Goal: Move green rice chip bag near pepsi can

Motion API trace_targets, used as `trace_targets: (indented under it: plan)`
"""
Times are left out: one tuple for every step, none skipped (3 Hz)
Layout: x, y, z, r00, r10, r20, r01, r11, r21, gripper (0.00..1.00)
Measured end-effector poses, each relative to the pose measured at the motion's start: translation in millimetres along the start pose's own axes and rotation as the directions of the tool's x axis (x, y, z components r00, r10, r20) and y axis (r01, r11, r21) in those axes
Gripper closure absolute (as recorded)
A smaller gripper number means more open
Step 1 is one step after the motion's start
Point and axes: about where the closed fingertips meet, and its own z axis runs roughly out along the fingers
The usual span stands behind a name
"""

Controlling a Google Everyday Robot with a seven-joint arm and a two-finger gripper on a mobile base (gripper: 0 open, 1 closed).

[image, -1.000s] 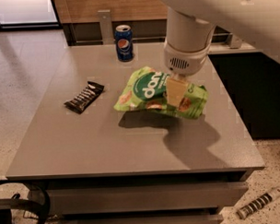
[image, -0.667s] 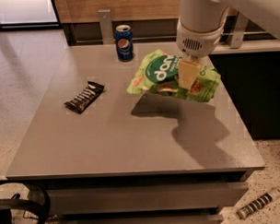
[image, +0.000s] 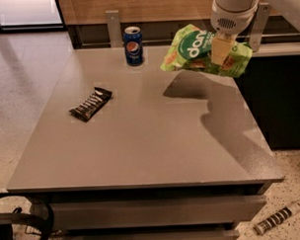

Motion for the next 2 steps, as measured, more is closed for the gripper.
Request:
trace_targets:
  plan:
    - [-2.6,-37.4,28.4,0.999,0.0,0.042,-0.001,0.9993,0.038,1.0]
    - [-12.1,-55.1,48.2,0.997,-0.017,0.073,0.013,0.9987,0.049,1.0]
